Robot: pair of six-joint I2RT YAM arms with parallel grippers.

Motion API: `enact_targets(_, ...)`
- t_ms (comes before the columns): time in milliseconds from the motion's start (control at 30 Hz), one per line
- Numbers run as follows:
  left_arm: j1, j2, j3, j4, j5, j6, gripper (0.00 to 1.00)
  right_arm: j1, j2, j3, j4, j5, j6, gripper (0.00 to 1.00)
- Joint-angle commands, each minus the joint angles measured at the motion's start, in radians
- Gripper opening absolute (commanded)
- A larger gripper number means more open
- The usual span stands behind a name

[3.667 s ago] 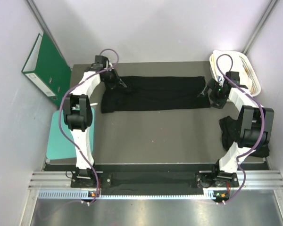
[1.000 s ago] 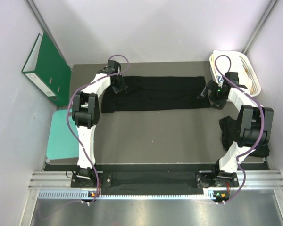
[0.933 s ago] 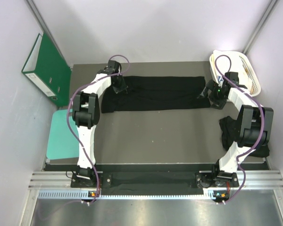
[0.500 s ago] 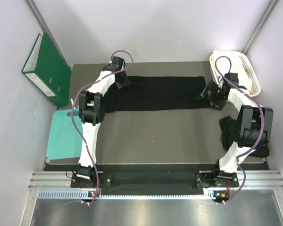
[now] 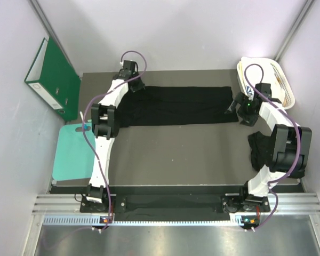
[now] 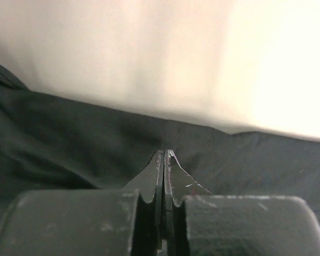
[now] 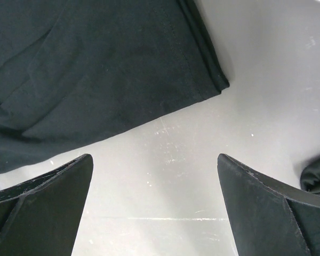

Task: Fold and stack the t-shirts
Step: Fold the other side of the tshirt into a rectangle

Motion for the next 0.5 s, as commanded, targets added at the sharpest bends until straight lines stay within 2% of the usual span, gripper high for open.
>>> enact_targets(0, 0.029, -0.179, -0.075, 0.069, 0.049, 0.009, 0.0, 0.011, -0.045, -0.011, 0.02, 0.048, -0.018, 1.0)
enact_targets(200, 0.043, -0.488, -0.393, 0.105, 0.044, 0.054, 0.0, 0.031, 0.014, -0.013, 0.056, 0.162, 0.001, 1.0)
enact_targets(467, 0.043, -0.718, -0.525, 0.034, 0.084, 0.103, 0.0, 0.068, 0.105, -0.007, 0.164, 0.249, 0.025, 1.0)
